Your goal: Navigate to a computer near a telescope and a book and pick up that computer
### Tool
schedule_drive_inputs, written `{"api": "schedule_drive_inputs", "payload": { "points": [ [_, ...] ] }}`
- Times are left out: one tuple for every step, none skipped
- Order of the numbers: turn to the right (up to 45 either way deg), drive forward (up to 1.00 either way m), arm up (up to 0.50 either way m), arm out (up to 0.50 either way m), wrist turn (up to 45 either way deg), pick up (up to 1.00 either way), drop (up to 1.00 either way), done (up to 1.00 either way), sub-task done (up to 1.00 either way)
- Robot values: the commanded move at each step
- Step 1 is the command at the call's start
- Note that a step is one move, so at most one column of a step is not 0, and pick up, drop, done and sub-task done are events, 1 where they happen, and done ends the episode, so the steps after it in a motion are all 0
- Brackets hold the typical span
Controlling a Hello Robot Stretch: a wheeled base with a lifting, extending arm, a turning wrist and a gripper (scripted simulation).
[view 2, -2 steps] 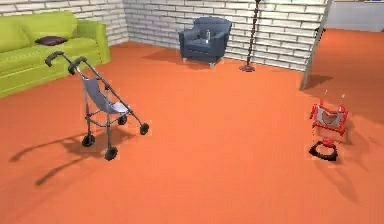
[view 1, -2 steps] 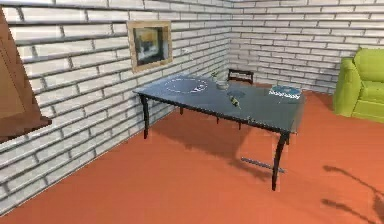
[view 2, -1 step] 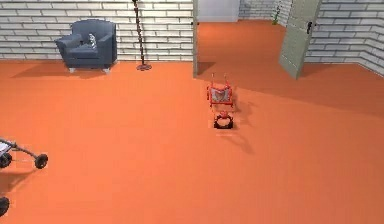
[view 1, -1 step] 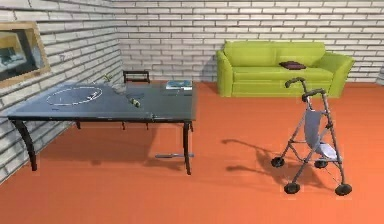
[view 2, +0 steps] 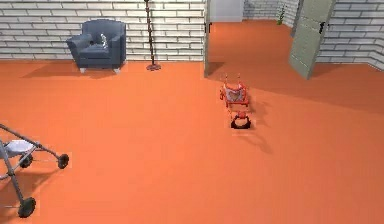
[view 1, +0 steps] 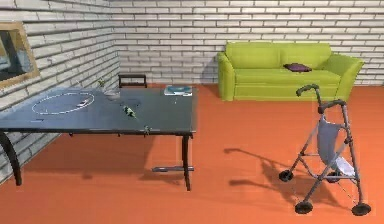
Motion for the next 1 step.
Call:
{"api": "schedule_drive_inputs", "payload": {
  "points": [
    [-45.0,0.00,0.00,0.00,0.0,0.00,0.00,0.00,0.00]
  ]
}}
